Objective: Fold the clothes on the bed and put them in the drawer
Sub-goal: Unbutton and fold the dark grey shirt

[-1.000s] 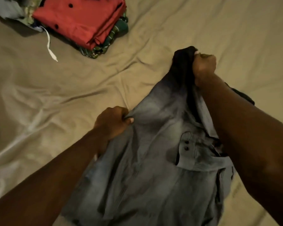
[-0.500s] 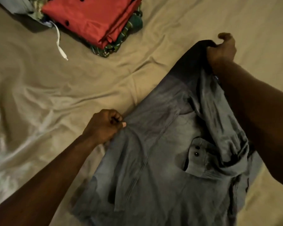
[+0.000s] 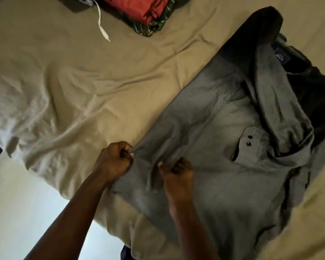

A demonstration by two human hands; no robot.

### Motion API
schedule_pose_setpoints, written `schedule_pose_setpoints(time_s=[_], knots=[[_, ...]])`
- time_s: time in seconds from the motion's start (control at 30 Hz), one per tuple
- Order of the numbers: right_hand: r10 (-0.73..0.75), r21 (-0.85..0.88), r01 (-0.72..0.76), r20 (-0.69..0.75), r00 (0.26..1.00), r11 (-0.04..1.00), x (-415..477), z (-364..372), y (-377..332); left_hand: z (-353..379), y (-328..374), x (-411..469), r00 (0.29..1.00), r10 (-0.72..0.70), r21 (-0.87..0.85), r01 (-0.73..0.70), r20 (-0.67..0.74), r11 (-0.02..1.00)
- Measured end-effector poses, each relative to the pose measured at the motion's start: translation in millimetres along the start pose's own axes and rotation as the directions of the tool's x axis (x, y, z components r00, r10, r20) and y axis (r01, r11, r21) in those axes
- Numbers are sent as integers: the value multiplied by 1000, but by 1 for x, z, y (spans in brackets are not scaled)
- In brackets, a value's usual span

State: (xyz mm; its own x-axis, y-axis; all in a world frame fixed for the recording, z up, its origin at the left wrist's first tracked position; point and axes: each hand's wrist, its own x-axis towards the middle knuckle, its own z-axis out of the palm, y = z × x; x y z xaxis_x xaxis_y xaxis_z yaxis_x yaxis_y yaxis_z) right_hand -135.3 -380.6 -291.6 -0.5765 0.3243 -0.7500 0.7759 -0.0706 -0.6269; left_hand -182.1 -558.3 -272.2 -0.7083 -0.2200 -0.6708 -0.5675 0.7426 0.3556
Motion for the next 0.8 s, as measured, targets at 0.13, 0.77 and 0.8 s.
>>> schedule_pose_setpoints(time_s=[0.13, 0.77, 0.8], knots=[[73, 26, -75, 76, 994, 997, -19, 4, 22, 13, -7, -19, 998, 26, 52, -23, -62, 998], [357, -652, -113, 254, 899, 749, -11, -38, -17, 43, -5, 11, 838, 538, 586, -393, -88, 708], [372, -745, -62, 258, 891, 665, -7, -49, -24, 40, -12, 16, 843, 532, 624, -371, -84, 688]])
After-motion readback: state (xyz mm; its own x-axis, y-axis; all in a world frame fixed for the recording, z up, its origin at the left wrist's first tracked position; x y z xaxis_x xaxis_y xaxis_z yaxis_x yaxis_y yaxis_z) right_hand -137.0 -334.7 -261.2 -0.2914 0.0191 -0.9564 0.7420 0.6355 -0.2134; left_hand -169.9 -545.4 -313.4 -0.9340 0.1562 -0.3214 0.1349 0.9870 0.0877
